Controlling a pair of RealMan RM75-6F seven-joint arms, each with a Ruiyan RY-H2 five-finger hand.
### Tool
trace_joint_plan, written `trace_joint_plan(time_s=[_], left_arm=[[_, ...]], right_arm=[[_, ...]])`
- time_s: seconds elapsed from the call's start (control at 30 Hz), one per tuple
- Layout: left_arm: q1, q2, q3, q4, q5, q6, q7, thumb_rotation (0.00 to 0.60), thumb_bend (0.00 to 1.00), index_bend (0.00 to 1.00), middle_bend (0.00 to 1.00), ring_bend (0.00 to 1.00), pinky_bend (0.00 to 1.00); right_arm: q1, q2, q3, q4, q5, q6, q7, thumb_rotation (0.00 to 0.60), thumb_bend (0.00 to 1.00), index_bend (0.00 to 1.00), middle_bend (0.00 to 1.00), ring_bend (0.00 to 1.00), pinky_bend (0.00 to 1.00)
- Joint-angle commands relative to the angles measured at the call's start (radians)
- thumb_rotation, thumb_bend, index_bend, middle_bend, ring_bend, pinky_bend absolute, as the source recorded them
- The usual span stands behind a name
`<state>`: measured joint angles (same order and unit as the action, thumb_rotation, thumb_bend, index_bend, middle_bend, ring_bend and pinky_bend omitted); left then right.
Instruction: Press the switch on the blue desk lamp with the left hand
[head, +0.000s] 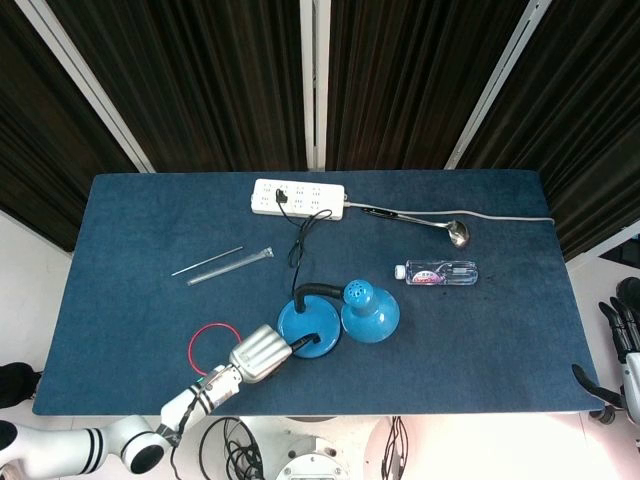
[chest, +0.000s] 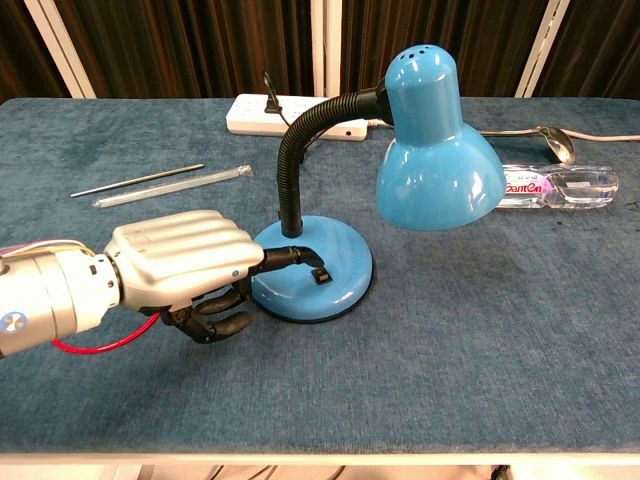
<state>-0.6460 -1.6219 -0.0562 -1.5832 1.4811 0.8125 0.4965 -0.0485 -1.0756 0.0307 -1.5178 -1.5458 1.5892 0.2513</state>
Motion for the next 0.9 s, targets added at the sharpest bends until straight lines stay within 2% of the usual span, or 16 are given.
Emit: trace_joint_plan(time_s=[0.03,0.9], left_arm=[[-0.005,-0.004,0.012,0.002,-0.008,0.005,0.008,0.6,0.49,0.08,0.84,0.82,0.85],[-0.056,-0.018,0.053,0.01,-0.054,0.008,0.015,0.6,0.49,0.08,0.84,0.82,0.85]], right_arm=[[0.001,-0.002,-0.001,0.003,0.001,-0.005,0.0,0.6,0.17,0.0,0.0,0.0,0.0],[0.001,-0.013,0.0,0.025,0.008,-0.015,0.013,0.6,0.17,0.0,0.0,0.0,0.0]])
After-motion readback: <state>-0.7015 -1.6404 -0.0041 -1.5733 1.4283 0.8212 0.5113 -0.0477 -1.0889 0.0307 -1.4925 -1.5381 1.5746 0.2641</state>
